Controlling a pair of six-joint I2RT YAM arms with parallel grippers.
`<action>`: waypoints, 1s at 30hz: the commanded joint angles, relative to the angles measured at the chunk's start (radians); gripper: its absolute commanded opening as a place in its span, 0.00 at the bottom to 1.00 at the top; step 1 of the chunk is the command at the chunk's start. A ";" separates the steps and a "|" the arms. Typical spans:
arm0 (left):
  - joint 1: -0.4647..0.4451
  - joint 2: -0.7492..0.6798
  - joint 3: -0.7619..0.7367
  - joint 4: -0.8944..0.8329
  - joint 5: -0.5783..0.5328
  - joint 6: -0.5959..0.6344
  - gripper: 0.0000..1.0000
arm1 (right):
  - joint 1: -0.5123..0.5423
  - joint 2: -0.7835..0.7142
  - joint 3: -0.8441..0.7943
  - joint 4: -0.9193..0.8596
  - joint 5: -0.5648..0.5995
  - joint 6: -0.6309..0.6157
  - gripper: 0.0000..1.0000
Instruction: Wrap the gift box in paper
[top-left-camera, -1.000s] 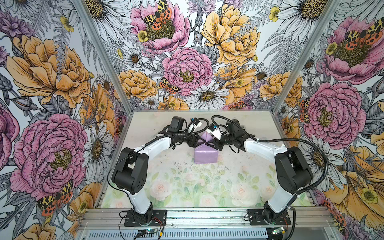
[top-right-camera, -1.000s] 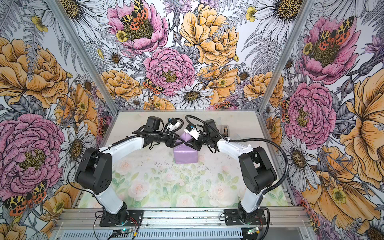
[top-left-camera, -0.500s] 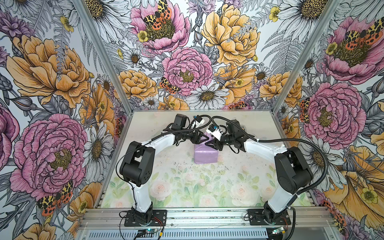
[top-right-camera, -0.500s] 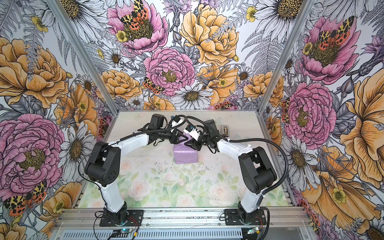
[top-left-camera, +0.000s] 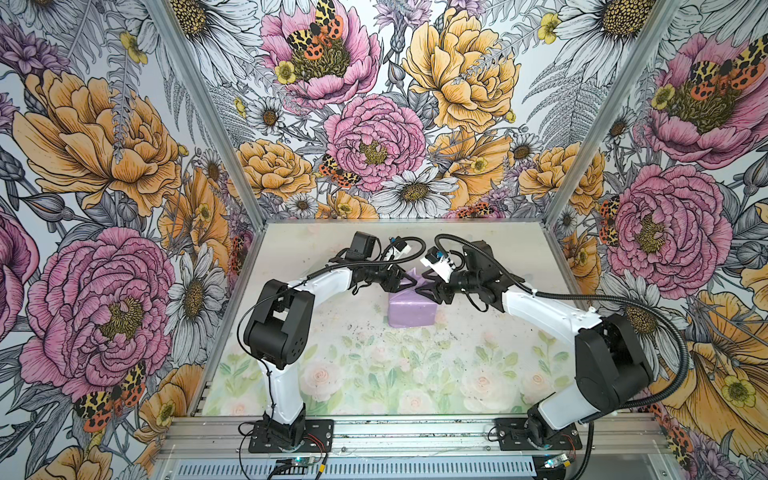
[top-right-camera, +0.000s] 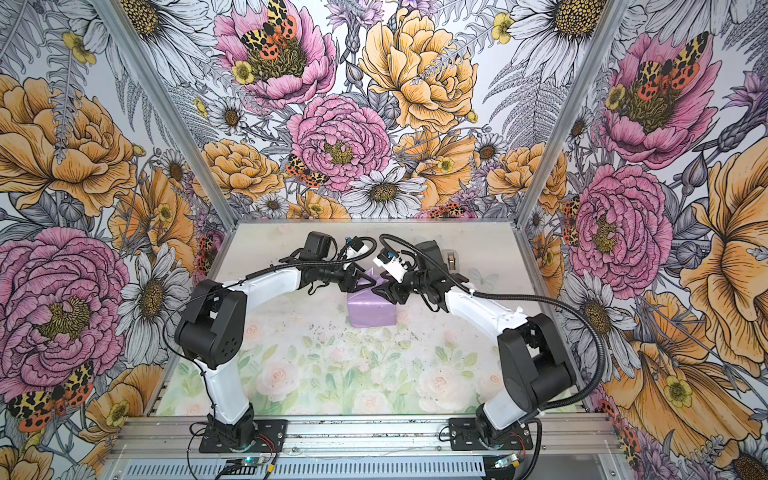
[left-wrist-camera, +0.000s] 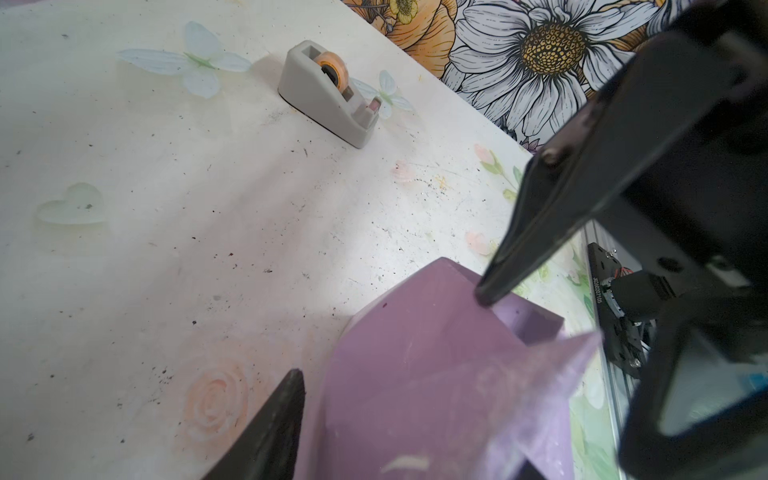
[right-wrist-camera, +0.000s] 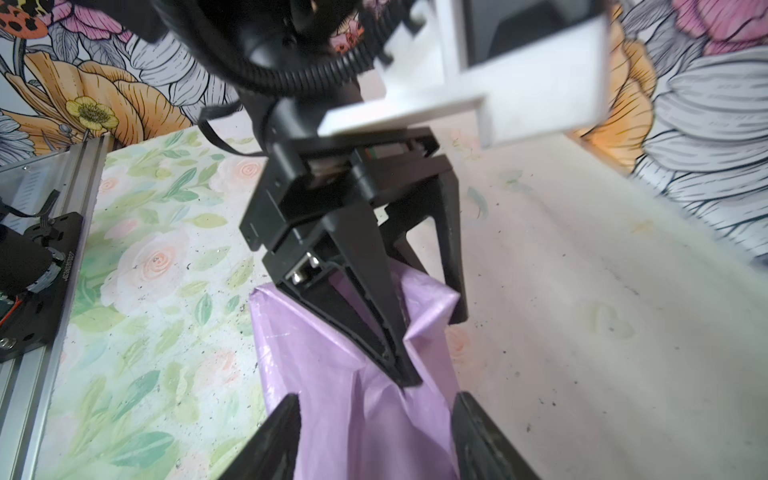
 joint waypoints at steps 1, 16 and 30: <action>-0.006 0.001 0.026 -0.018 0.038 0.028 0.52 | -0.001 -0.101 -0.058 0.007 0.061 0.096 0.58; -0.021 -0.007 0.050 -0.017 0.049 0.010 0.52 | -0.002 -0.064 -0.091 0.061 0.248 0.279 0.54; -0.017 0.025 0.043 -0.009 0.043 0.023 0.52 | -0.001 0.071 -0.022 0.084 0.280 0.234 0.37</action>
